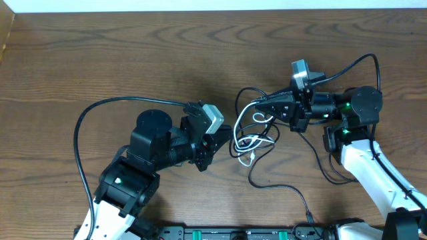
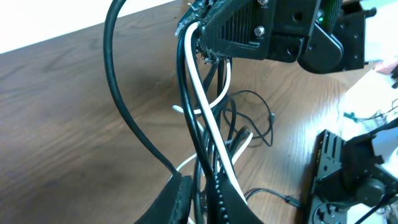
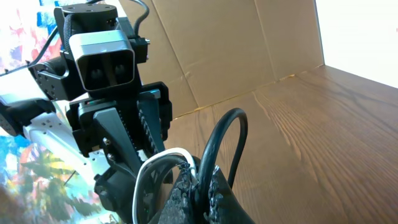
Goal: Untangle cables
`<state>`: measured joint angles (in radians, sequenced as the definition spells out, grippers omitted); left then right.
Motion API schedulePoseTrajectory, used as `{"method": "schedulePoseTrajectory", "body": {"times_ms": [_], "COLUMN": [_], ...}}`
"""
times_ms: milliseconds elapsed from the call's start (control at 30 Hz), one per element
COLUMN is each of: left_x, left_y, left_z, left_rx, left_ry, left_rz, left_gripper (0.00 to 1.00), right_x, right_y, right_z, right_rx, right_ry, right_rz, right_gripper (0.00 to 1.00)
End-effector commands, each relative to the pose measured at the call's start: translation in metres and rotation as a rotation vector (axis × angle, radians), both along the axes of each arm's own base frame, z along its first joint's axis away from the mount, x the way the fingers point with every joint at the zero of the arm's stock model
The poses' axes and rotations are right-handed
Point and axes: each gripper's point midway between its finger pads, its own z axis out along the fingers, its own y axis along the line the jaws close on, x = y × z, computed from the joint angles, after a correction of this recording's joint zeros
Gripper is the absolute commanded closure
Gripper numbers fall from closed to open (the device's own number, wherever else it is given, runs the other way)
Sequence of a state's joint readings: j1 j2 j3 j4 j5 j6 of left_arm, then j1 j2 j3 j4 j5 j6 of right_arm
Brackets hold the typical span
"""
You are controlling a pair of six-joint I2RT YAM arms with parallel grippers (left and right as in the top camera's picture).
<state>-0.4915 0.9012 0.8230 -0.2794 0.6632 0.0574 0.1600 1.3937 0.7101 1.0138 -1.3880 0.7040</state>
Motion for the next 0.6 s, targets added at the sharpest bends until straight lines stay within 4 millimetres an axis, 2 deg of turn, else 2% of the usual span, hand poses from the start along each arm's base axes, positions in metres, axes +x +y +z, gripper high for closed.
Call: {"method": "schedulePoseTrajectory", "body": {"times_ms": [0, 33, 133, 267, 467, 533, 567], "left_x": [-0.0002, -0.0001, -0.0003, -0.0041, -0.005, -0.0061, -0.006], "left_y": [0.0003, 0.0003, 0.0001, -0.002, -0.0026, -0.0032, -0.0032], "left_z": [0.0102, 0.0103, 0.0103, 0.0111, 0.0116, 0.012, 0.012], "left_rx": [-0.009, -0.011, -0.026, -0.038, -0.042, -0.045, -0.044], "left_ry": [-0.04, -0.037, -0.006, 0.008, 0.012, 0.013, 0.013], "left_rz": [-0.006, -0.005, 0.006, -0.015, -0.02, -0.027, -0.027], "left_gripper": [0.83, 0.83, 0.72, 0.66, 0.64, 0.53, 0.51], "right_x": [0.0057, 0.0056, 0.0057, 0.005, 0.0044, 0.0044, 0.0043], "right_y": [-0.0033, -0.0032, -0.0032, -0.0031, -0.0031, -0.0031, -0.0031], "right_z": [0.005, 0.005, 0.0051, 0.0049, 0.0047, 0.0047, 0.0046], "right_rx": [0.01, 0.01, 0.01, 0.009, 0.007, 0.007, 0.007], "right_ry": [-0.003, -0.003, -0.004, -0.008, -0.009, -0.012, -0.012], "right_rz": [-0.032, -0.032, -0.032, -0.028, -0.025, -0.025, -0.025], "right_gripper": [0.99, 0.99, 0.99, 0.99, 0.99, 0.99, 0.99]}}
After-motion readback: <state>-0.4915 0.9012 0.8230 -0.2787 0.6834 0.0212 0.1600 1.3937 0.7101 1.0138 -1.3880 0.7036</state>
